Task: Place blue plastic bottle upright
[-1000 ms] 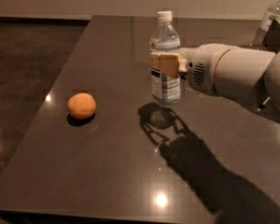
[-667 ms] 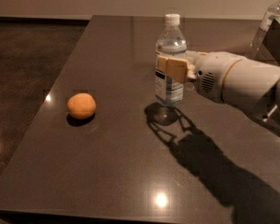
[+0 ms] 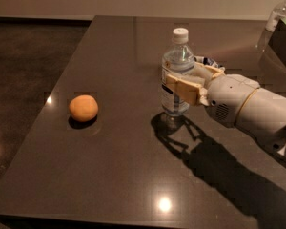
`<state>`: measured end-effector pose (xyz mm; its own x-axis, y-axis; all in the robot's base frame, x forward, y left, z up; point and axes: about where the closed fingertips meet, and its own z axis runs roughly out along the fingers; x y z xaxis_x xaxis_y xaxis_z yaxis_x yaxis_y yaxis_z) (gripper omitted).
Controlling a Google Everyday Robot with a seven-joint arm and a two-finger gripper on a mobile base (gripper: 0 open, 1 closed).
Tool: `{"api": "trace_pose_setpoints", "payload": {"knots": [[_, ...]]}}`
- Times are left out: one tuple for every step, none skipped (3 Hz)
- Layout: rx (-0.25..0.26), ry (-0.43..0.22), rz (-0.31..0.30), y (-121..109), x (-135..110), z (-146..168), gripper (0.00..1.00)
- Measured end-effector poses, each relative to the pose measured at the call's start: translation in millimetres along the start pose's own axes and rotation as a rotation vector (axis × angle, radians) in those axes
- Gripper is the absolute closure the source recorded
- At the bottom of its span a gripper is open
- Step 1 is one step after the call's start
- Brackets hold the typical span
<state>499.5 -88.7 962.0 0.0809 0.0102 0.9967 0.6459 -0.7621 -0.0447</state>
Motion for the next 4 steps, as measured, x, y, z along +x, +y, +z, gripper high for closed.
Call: {"api": "trace_pose_setpoints", "payload": {"knots": [[0.015,0.017,-0.011,-2.7,-5.3,-4.2,1.0],[0.015,0.018,-0.007,-1.9,-11.0,-6.4,1.0],[0.01,0.036,0.004,1.0,-14.9,-7.9,0.82],[0.01,0.063,0.014,3.5,-19.0,-8.2,0.58]]}}
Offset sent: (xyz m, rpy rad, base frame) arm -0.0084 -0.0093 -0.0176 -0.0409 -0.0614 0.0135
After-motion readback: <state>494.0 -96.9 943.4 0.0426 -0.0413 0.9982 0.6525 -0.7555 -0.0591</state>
